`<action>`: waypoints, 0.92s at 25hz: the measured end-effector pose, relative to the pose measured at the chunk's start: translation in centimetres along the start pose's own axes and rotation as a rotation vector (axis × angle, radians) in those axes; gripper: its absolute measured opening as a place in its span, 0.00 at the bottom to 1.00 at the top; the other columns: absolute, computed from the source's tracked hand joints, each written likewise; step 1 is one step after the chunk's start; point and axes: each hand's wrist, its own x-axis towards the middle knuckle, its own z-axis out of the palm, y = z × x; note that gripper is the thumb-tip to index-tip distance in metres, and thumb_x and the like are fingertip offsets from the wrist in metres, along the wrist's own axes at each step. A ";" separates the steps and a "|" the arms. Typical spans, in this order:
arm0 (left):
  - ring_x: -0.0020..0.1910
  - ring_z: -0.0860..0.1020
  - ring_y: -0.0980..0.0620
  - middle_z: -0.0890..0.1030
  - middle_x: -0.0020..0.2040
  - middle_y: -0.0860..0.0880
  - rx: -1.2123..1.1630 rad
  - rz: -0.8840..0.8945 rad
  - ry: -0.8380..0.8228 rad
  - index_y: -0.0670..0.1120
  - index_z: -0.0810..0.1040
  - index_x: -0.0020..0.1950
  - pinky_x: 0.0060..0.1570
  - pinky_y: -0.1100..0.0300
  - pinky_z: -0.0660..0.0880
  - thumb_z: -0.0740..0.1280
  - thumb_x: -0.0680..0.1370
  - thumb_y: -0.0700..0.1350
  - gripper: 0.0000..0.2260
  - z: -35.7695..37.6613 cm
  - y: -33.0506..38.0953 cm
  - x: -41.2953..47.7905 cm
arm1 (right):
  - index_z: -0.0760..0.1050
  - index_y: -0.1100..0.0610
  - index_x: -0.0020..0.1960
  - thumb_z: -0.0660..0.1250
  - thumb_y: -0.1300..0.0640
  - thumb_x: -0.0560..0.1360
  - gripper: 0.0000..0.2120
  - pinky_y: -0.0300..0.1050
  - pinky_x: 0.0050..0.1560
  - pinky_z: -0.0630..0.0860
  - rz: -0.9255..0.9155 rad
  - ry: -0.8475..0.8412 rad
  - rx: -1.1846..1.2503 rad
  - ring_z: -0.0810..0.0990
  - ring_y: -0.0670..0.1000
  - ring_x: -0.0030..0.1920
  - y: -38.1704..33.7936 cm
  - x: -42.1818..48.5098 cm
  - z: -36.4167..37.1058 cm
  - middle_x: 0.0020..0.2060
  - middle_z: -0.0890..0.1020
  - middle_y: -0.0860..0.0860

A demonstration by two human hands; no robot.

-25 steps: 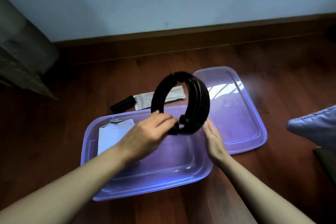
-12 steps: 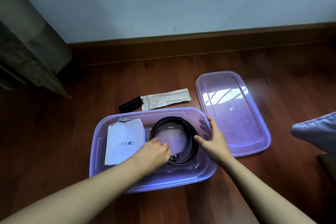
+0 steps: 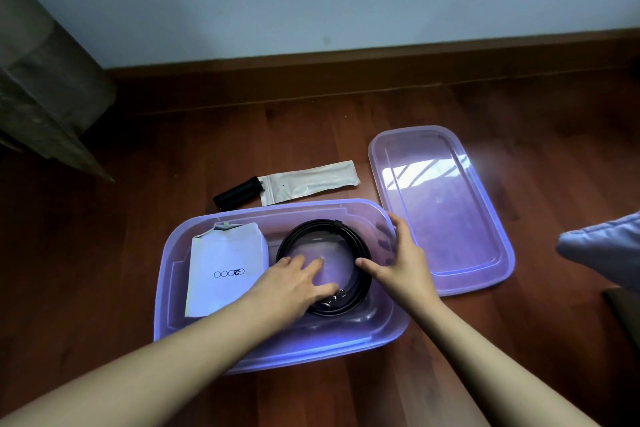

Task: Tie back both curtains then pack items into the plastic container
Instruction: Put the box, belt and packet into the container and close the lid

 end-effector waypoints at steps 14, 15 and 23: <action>0.46 0.81 0.47 0.84 0.47 0.45 -0.714 -0.459 0.523 0.44 0.82 0.52 0.50 0.57 0.75 0.66 0.74 0.44 0.09 -6.9 -9.3 1.8 | 0.60 0.41 0.67 0.76 0.50 0.62 0.39 0.55 0.56 0.76 -0.006 0.012 -0.022 0.78 0.53 0.59 0.1 0.0 0.1 0.58 0.79 0.47; 0.50 0.80 0.44 0.83 0.50 0.42 -0.617 -0.581 0.533 0.43 0.81 0.54 0.53 0.54 0.75 0.66 0.75 0.42 0.10 -6.0 -11.3 2.3 | 0.60 0.42 0.67 0.76 0.51 0.62 0.39 0.55 0.56 0.76 -0.006 0.012 -0.024 0.78 0.53 0.58 0.0 -0.1 0.0 0.57 0.79 0.47; 0.54 0.77 0.36 0.80 0.55 0.38 -0.422 -0.748 0.286 0.44 0.79 0.58 0.53 0.50 0.74 0.68 0.74 0.40 0.13 -2.9 -15.6 3.1 | 0.61 0.42 0.67 0.76 0.52 0.62 0.39 0.54 0.56 0.76 0.007 0.005 -0.022 0.78 0.52 0.59 -0.3 -0.2 0.0 0.58 0.79 0.46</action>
